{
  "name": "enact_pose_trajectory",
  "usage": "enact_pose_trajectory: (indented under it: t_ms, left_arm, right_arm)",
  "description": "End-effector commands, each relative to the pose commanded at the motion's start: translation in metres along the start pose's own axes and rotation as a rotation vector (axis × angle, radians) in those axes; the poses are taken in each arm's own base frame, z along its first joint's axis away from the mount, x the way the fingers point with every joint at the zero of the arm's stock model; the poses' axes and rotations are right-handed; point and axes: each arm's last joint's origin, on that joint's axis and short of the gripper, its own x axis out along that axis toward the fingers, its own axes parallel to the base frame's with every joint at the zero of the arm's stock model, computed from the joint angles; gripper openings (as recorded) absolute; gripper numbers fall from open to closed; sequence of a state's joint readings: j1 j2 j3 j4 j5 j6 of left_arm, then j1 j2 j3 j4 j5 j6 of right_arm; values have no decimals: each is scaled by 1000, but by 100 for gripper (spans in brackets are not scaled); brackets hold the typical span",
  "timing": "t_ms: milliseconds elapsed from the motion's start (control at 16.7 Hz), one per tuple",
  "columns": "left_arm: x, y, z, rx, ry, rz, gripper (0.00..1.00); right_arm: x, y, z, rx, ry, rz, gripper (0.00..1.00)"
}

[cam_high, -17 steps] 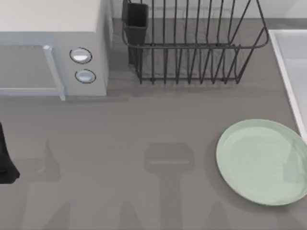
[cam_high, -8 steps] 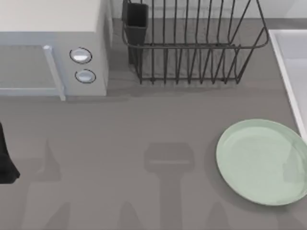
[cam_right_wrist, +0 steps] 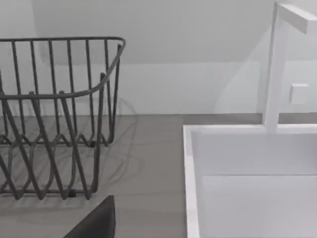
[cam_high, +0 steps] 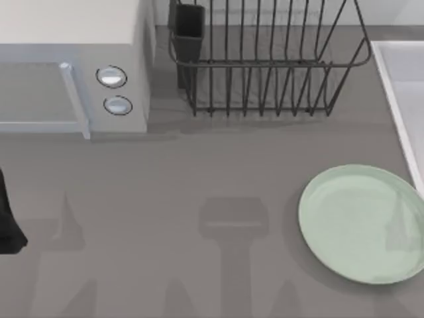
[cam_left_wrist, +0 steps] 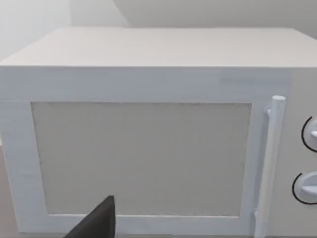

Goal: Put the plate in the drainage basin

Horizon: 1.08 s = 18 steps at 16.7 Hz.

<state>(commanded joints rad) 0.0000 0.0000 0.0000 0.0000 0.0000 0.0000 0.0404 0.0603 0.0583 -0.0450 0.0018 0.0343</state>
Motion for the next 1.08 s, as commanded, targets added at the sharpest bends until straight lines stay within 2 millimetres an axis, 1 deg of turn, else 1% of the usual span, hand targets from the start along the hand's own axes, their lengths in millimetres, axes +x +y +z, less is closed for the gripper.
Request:
enact_pose_trajectory:
  t_ms: [180,360,480,660,780,840,960,1080]
  left_arm:
    - [0,0,0,0,0,0,100]
    - [0,0,0,0,0,0,100]
    - [0,0,0,0,0,0,100]
    - [0,0,0,0,0,0,100]
    - [0,0,0,0,0,0,100]
    - [0,0,0,0,0,0,100]
    - [0,0,0,0,0,0,100]
    - [0,0,0,0,0,0,100]
  right_arm:
    - [4,10,24,64,123,73,100]
    - [17,27,54,126,313,146,100]
    - [34,42,73,155,473,180,100]
    - [71,74,90,167,738,192,100]
    - [100,99,92,154,917,173,100]
    - [114,113,89,142,1003,156,100]
    - [143,138,78,112,1164,110,100]
    - [166,160,61,77,1300,56,100]
